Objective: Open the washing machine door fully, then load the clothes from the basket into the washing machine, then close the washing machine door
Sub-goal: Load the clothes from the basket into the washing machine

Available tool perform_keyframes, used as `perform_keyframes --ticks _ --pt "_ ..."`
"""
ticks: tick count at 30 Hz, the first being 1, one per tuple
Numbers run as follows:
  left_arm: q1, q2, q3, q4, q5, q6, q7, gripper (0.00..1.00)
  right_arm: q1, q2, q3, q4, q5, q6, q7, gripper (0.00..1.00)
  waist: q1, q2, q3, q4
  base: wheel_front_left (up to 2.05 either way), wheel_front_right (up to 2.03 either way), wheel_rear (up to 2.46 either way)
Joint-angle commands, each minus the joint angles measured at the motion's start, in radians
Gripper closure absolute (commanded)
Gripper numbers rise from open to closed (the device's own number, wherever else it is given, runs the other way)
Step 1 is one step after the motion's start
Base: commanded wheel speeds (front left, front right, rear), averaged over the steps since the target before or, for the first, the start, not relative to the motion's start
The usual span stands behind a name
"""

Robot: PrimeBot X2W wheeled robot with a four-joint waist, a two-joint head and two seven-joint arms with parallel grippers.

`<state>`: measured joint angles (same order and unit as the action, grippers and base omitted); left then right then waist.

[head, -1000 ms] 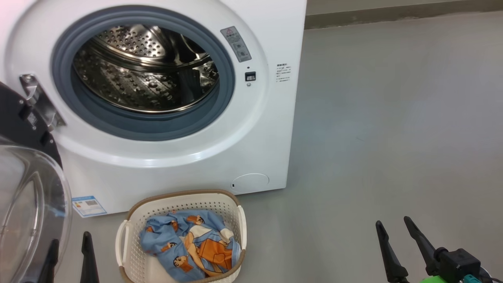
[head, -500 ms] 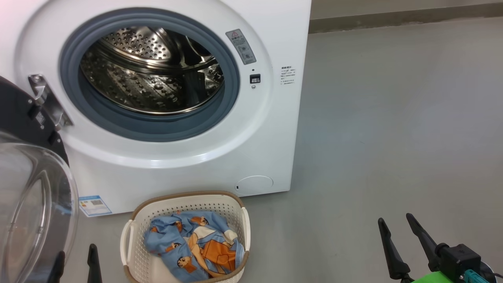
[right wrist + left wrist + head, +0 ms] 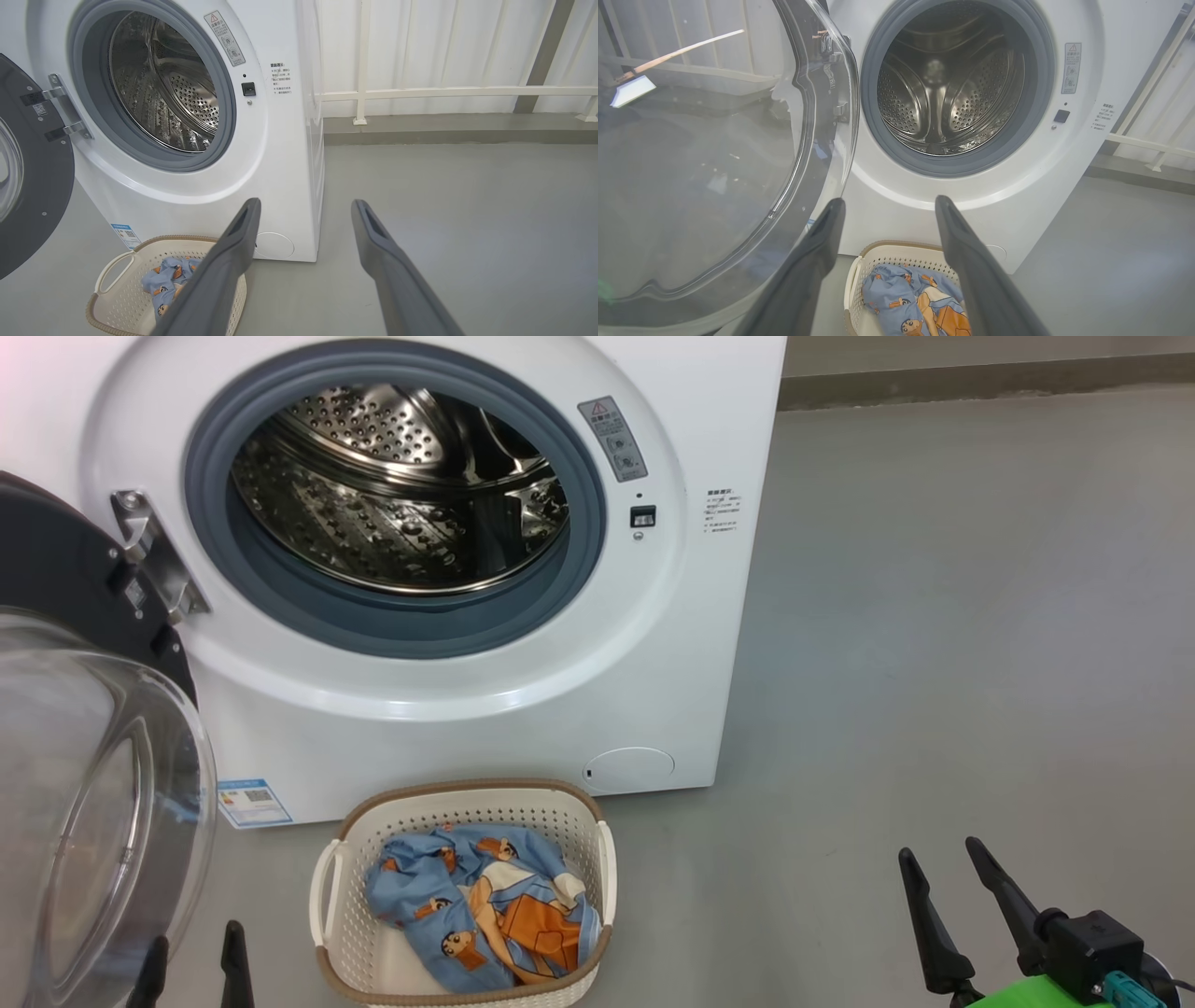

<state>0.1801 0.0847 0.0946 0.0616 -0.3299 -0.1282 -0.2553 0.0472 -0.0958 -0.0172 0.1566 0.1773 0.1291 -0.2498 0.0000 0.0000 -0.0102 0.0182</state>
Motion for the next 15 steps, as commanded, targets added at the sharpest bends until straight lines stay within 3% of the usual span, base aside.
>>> perform_keyframes --ticks 1,15 --pt "-0.031 0.014 0.027 -0.018 0.009 -0.002 -0.006 0.0 -0.036 -0.006 0.017 -0.025 -0.01 0.002 -0.012 0.0 0.0 0.0 0.0 0.002 0.0 0.0 0.0" --pt "-0.025 0.021 0.028 -0.02 0.042 -0.002 -0.006 0.0 -0.038 -0.005 0.021 -0.022 -0.006 0.002 -0.012 0.0 0.0 0.0 0.002 -0.009 0.0 0.0 0.0"
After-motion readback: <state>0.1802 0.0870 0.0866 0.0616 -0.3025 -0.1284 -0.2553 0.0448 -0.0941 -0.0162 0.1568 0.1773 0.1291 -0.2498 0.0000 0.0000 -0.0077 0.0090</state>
